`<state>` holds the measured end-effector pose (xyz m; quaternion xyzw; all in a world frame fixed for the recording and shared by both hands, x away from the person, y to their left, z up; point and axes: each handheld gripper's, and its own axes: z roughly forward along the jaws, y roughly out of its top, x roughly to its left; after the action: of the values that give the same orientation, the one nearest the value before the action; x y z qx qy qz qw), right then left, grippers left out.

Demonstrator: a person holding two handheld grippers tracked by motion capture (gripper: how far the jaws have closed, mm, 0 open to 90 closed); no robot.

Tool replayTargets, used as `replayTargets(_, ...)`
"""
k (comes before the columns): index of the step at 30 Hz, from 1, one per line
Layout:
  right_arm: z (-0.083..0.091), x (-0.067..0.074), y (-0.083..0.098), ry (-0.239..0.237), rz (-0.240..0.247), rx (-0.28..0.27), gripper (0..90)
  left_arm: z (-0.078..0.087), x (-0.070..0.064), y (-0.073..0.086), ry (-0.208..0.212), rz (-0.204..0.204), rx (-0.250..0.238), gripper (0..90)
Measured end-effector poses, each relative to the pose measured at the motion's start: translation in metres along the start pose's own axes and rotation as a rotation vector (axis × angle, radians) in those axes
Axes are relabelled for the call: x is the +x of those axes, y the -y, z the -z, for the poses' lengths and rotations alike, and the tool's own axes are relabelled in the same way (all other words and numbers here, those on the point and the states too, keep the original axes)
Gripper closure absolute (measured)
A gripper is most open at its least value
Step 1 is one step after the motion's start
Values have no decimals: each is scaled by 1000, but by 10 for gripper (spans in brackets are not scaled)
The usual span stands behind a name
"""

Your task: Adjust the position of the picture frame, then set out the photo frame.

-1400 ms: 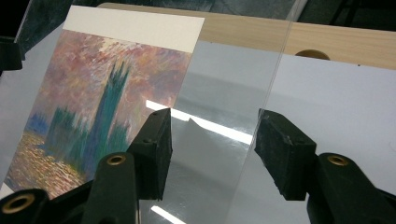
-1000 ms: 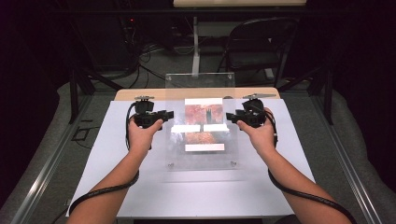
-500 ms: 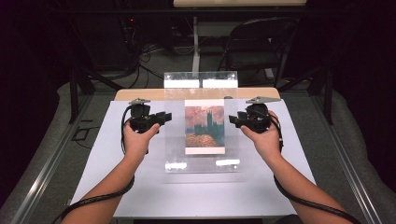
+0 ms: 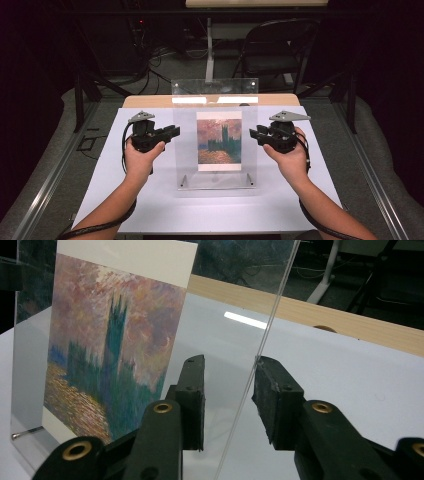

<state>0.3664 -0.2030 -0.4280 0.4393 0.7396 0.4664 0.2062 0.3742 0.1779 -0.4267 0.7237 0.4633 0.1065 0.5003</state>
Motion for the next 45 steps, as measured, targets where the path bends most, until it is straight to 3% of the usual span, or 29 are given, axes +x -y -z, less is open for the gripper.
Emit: replayTargets(45,35,17,19,-45,7,-51,702,32,-17,21,63,-40,-16,763)
